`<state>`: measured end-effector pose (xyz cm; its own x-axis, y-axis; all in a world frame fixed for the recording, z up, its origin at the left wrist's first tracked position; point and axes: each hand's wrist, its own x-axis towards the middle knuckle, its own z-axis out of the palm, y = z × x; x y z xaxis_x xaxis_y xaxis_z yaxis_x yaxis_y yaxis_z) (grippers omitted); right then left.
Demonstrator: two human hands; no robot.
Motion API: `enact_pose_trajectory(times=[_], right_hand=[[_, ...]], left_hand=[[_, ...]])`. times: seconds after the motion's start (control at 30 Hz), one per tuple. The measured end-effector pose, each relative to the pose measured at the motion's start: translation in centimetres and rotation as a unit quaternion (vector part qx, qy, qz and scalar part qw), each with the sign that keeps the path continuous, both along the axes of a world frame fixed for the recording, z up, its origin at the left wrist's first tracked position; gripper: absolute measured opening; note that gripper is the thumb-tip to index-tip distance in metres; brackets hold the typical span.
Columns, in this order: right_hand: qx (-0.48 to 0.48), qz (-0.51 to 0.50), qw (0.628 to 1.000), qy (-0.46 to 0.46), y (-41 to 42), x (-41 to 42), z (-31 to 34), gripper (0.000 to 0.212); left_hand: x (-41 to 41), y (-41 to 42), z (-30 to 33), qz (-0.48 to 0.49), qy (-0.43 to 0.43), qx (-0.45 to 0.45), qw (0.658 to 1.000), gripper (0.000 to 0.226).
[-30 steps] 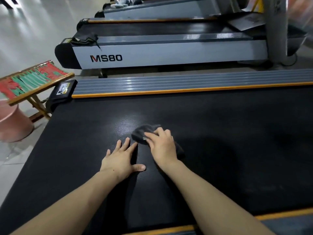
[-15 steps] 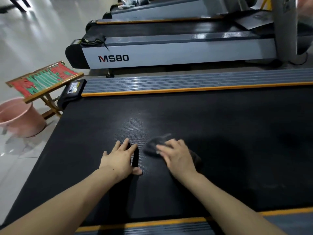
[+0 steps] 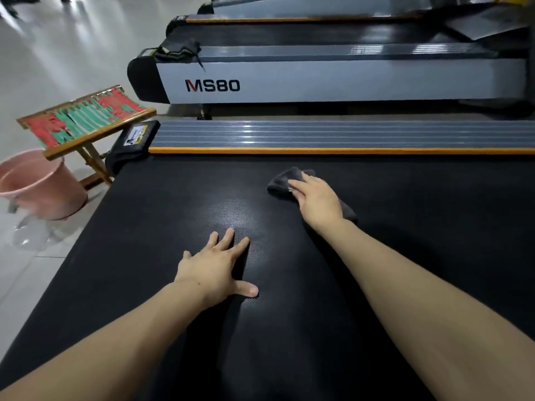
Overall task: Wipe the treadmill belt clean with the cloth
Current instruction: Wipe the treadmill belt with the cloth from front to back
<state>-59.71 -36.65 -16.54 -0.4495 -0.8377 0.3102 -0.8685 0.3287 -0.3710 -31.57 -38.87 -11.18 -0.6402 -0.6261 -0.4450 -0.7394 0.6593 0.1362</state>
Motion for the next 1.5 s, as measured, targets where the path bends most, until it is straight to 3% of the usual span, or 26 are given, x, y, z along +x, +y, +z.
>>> enact_pose_trajectory(times=[0.13,0.27,0.33,0.47,0.53,0.7,0.83,0.9,0.97,1.0,1.07,1.13,1.27,1.4,1.5], right_hand=[[-0.060,0.101,0.993,-0.014,4.5,2.7,0.1,0.027],[-0.034,0.271,0.962,-0.014,8.8,4.7,-0.1,0.026],[-0.034,0.262,0.965,-0.005,6.1,3.1,0.3,0.026],[-0.031,0.054,0.998,-0.008,-4.2,-0.2,0.4,0.029],[-0.005,0.016,1.000,-0.022,-6.2,0.0,0.4,0.031],[-0.049,0.092,0.994,-0.031,1.8,3.6,0.4,0.028],[-0.027,0.243,0.970,-0.020,12.0,8.4,0.0,0.027],[-0.026,0.304,0.952,0.020,12.2,7.1,-0.3,0.027],[-0.032,0.275,0.959,0.063,8.6,4.5,-0.6,0.026],[-0.045,0.213,0.974,0.065,6.2,3.2,-0.5,0.026],[-0.058,0.065,0.996,0.006,2.2,1.5,0.4,0.027],[-0.026,0.009,0.999,-0.034,1.0,2.1,1.0,0.027],[-0.043,0.115,0.992,-0.015,8.1,6.9,1.0,0.027],[-0.018,0.288,0.957,-0.026,18.3,12.4,0.3,0.026],[-0.022,0.369,0.929,0.034,17.8,11.3,0.3,0.026]], left_hand=[[0.0,-2.4,0.7,0.019,0.017,0.003,1.000,0.112],[0.4,-3.5,-0.7,0.025,0.001,0.014,1.000,0.118],[0.2,-3.4,-1.0,0.029,0.005,0.017,0.999,0.118],[0.0,-3.3,-0.7,0.035,0.012,0.025,0.999,0.117],[0.1,-3.4,-0.5,0.034,0.010,0.025,0.999,0.117],[0.3,-3.5,-0.5,0.035,0.010,0.021,0.999,0.116],[0.2,-3.4,-0.5,0.042,0.012,0.025,0.999,0.114],[0.2,-3.3,-0.5,0.044,0.017,0.026,0.999,0.114],[0.2,-3.3,-0.6,0.047,0.023,0.030,0.998,0.113],[0.3,-3.3,-0.5,0.048,0.024,0.034,0.998,0.113],[0.3,-3.4,-0.2,0.050,0.025,0.040,0.998,0.112],[0.5,-3.3,0.1,0.050,0.034,0.034,0.998,0.111],[2.0,-2.4,-0.1,0.053,0.085,0.011,0.995,0.085],[3.9,-0.2,-0.5,0.098,0.155,-0.024,0.983,0.052],[4.6,2.1,-0.6,0.081,0.180,-0.058,0.979,0.044]])
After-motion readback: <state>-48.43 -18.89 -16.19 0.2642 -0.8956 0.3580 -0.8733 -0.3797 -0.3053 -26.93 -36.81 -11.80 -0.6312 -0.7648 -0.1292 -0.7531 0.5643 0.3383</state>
